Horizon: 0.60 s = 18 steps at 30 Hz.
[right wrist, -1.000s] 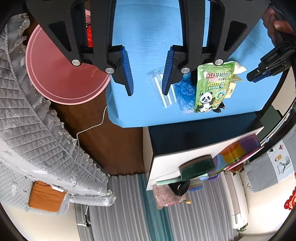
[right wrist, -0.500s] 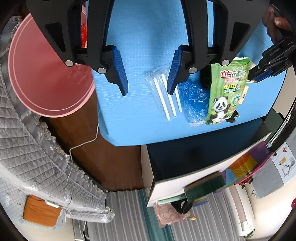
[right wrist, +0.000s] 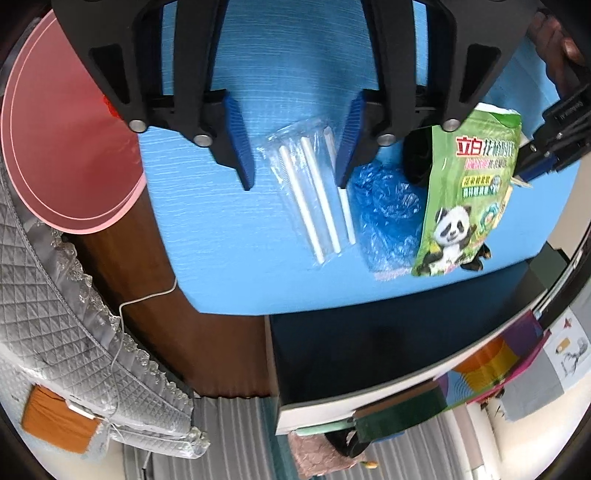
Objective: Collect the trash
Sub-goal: 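Close the right tool on the clear plastic straw pack, then close the left tool on the white paper napkin beside the tissue pack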
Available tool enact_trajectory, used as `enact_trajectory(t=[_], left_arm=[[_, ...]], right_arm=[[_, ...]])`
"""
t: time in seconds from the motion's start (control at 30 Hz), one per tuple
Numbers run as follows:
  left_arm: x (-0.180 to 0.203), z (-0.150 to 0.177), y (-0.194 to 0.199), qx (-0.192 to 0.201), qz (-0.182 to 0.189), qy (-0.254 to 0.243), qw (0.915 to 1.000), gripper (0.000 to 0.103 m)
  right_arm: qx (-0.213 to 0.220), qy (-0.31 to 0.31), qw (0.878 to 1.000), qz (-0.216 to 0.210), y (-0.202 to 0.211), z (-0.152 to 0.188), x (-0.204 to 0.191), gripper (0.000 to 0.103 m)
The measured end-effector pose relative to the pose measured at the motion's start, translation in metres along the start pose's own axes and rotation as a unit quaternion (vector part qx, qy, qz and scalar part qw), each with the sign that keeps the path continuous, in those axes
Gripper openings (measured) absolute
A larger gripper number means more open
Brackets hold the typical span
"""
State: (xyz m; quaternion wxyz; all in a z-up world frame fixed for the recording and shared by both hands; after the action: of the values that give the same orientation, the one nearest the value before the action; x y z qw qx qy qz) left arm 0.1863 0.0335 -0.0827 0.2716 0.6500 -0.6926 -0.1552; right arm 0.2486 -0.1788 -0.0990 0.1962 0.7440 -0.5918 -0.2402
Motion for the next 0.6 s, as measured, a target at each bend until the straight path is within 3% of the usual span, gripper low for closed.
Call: enact_trajectory(t=[0.17,0.6], left_arm=[[0.001,0.000,-0.002,-0.001,0.002,-0.002,1.0000,0.044],[0.007,-0.003,-0.007,0.004,-0.005,-0.029,0.9996,0.044]], right_arm=[[-0.006,0.010,1.000,-0.010,0.001,0.003,-0.004,0.008],[0.008,0.012,1.000,-0.018,0.026,0.001,-0.003,0.006]])
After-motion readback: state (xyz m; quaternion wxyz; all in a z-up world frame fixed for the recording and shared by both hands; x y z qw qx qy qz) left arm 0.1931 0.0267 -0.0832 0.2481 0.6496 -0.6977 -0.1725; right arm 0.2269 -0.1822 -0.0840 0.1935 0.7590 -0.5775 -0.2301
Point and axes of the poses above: each gripper's, at about its wrist camera, not at the fingertips, and y roughly against the way its jaws point, x to its right, z to its underside, the point moved 2 cm from there along -y, roughly the way its jaws point, and after that the axes turned 14 degrees about x, right-handed, at the moved point
